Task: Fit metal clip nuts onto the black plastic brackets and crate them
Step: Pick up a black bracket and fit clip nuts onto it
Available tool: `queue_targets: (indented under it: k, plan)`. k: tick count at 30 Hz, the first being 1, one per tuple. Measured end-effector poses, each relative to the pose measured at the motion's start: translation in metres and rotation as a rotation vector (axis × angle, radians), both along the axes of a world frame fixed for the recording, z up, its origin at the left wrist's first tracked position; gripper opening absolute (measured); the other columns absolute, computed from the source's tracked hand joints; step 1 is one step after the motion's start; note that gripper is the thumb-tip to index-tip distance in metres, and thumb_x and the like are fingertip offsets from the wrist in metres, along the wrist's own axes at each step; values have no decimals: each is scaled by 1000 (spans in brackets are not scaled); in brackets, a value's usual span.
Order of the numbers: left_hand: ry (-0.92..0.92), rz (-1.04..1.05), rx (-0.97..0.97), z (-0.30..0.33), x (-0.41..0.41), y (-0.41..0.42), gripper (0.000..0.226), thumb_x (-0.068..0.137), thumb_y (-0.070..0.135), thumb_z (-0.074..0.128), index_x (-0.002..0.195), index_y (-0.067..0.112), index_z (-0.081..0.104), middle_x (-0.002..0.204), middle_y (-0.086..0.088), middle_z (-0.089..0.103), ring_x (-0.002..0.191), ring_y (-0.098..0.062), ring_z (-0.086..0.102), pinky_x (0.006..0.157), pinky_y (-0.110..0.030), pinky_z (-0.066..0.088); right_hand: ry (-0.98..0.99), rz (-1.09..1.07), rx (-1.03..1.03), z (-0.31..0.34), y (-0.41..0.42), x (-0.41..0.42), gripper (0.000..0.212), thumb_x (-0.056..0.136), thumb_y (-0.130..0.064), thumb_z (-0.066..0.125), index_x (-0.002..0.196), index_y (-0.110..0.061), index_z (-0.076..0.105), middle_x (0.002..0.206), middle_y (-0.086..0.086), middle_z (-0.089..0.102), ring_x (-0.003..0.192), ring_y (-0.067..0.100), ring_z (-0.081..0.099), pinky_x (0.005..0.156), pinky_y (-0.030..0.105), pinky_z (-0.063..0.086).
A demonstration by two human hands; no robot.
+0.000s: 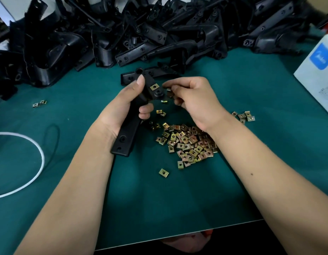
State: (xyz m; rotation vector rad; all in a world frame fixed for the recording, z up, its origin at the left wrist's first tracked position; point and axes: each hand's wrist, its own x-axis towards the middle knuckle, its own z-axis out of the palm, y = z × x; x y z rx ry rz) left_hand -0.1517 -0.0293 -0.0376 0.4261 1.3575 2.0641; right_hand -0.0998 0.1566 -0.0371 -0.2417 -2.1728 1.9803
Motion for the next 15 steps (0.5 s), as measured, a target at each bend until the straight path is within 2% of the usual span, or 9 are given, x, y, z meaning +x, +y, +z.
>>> queue_targets:
  k: [2,4,8,11,15]
  plan:
    - [22,-29,-35,2,4,5,43,104,50,48,127,14,44,74,8,60,49,-5,43,46,-15,40,-13,0,-139,2,4,-1,22,99,-3,61,101,-14,80,89,1,75,83,12,62,76,29,48]
    - [45,-42,-56,3,5,8,46,104,52,46,125,12,48,71,8,62,49,-7,44,47,-17,41,-4,6,-207,4,7,0,16,96,-4,67,103,-12,80,91,7,73,86,19,58,78,30,48]
    - [117,-12,-104,1,6,10,38,106,45,49,113,8,55,82,-3,60,53,-11,45,48,-21,41,14,-3,-239,6,5,2,9,97,-14,71,93,-9,77,90,14,71,84,30,60,70,29,47]
    - [154,-5,-133,1,6,11,37,105,42,52,118,7,55,83,-7,57,53,-14,45,48,-23,42,1,4,-287,6,4,4,16,99,-19,68,85,-13,72,77,3,68,74,16,57,66,26,49]
    - [162,-9,-136,2,8,12,33,106,37,52,116,6,59,81,-10,57,52,-16,45,46,-24,42,15,2,-302,5,5,5,10,101,-11,63,103,-11,73,75,-1,71,70,8,60,63,21,51]
